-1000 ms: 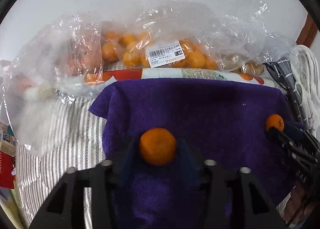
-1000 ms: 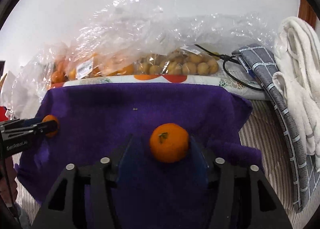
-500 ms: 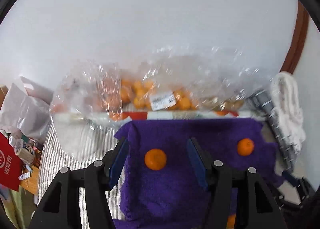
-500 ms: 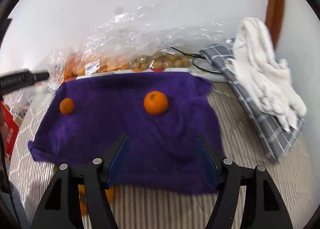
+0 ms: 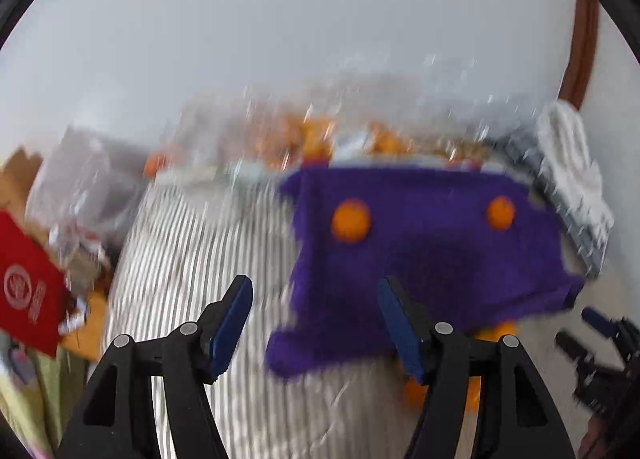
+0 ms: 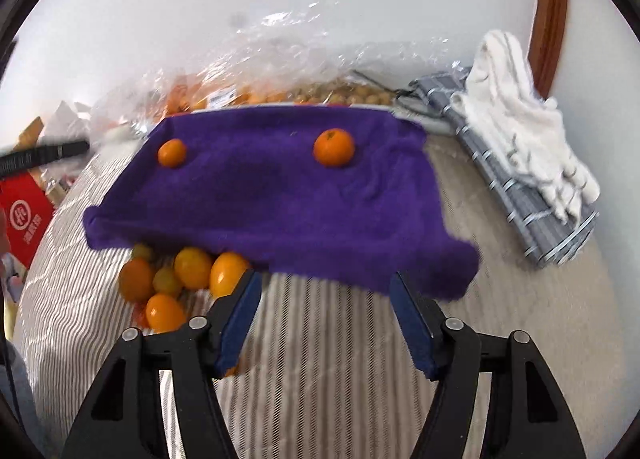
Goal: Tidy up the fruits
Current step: 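Grasp another mandarin with the right gripper while the left gripper grasps one too, then carry the right gripper's mandarin onto the towel while the left gripper carries its mandarin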
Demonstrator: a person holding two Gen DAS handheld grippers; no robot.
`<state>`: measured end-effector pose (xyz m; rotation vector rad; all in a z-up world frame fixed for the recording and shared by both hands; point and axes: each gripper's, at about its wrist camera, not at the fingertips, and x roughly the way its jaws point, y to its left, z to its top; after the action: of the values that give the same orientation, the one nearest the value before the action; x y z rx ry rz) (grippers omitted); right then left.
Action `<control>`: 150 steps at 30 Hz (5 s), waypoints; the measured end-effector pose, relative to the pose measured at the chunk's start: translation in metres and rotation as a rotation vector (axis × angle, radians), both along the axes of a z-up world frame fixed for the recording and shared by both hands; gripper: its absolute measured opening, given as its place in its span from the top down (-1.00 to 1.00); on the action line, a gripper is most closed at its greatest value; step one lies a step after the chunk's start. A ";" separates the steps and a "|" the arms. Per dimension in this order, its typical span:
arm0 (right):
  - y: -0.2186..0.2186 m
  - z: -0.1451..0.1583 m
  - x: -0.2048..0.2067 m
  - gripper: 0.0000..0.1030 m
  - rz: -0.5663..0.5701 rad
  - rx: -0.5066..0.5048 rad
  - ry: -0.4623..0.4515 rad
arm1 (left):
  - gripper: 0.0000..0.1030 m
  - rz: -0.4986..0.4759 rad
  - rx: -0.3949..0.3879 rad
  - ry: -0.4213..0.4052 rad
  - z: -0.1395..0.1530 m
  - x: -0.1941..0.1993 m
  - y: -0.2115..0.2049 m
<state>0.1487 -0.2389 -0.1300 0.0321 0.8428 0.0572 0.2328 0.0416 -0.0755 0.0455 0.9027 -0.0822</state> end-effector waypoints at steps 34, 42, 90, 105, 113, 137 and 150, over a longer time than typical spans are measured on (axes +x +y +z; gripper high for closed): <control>0.023 -0.045 -0.042 0.38 0.079 -0.079 -0.054 | -0.36 0.024 -0.085 0.040 -0.077 -0.106 0.016; -0.006 -0.046 -0.041 0.38 0.050 -0.013 -0.068 | -0.35 -0.142 -0.162 -0.014 -0.052 -0.082 -0.038; -0.013 -0.056 -0.033 0.38 0.025 0.059 -0.013 | 0.15 -0.077 -0.189 -0.013 -0.083 -0.065 -0.028; -0.011 -0.056 -0.036 0.38 0.013 0.068 -0.024 | 0.25 -0.053 -0.302 -0.133 -0.065 -0.077 -0.014; -0.019 -0.052 -0.042 0.38 -0.017 0.102 -0.056 | 0.25 -0.022 -0.310 -0.239 -0.044 -0.088 -0.007; -0.016 0.048 0.063 0.38 -0.015 0.047 -0.201 | 0.25 -0.047 -0.307 -0.331 0.024 -0.024 -0.025; -0.015 0.001 0.104 0.38 -0.036 0.018 -0.177 | 0.25 0.004 -0.266 -0.315 -0.027 0.014 -0.024</control>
<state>0.2528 -0.2538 -0.1293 0.0586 0.6649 0.0328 0.2465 0.0176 -0.1029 -0.1868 0.5717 -0.1853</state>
